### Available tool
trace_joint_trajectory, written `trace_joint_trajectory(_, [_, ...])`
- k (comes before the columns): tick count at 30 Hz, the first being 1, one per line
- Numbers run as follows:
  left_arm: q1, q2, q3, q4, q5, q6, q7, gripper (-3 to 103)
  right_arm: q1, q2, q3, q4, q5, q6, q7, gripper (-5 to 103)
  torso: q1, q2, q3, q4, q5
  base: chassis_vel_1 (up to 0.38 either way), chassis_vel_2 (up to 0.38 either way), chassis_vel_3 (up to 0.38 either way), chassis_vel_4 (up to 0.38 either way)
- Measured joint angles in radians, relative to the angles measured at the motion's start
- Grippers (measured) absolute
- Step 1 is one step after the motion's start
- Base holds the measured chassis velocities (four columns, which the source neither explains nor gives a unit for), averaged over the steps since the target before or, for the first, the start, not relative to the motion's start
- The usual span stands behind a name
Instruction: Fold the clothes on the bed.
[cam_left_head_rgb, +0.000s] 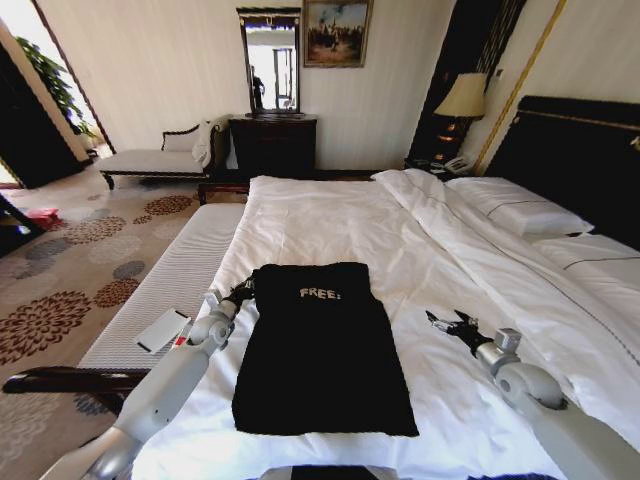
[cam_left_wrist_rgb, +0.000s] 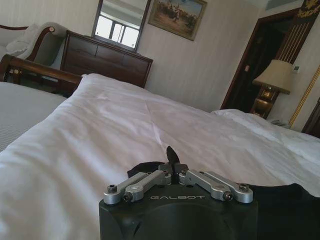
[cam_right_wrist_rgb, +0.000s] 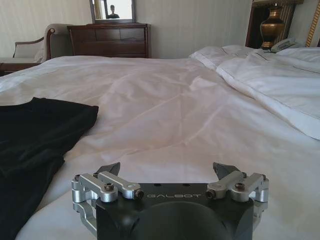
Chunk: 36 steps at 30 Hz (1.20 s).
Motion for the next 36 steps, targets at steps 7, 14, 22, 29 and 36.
trace_joint_trajectory(7, [-0.067, -0.024, 0.046, 0.022, -0.004, 0.012, -0.031, 2, -0.003, 0.006, 0.002, -0.001, -0.002, 0.003, -0.003, 100, 0.000, 0.000, 0.000, -0.0003, 0.0003, 0.000, 0.000, 0.000, 0.000])
trace_joint_trajectory(14, [-0.092, -0.058, 0.082, 0.041, 0.008, 0.024, -0.051, 2, -0.002, 0.011, 0.002, 0.001, -0.003, 0.004, -0.003, 100, 0.000, 0.000, 0.000, 0.0000, 0.0001, 0.000, 0.000, 0.000, 0.000])
trace_joint_trajectory(22, [-0.095, -0.088, 0.103, 0.055, 0.031, 0.024, -0.061, 2, 0.000, 0.012, -0.001, -0.002, -0.005, 0.005, -0.006, 100, 0.000, 0.000, 0.000, 0.0000, 0.0003, 0.000, 0.000, 0.000, 0.000])
trace_joint_trajectory(29, [-0.108, -0.122, 0.128, 0.083, 0.047, 0.024, -0.085, 2, 0.006, 0.014, -0.008, -0.002, -0.006, 0.006, -0.008, 100, 0.000, 0.000, 0.000, 0.0000, 0.0002, 0.000, 0.000, 0.000, 0.000])
trace_joint_trajectory(36, [-0.120, -0.135, 0.165, 0.064, 0.050, 0.024, -0.096, 2, 0.006, 0.017, -0.010, -0.005, -0.008, 0.007, -0.011, 100, 0.000, 0.000, 0.000, -0.0001, 0.0002, 0.000, 0.000, 0.000, 0.000])
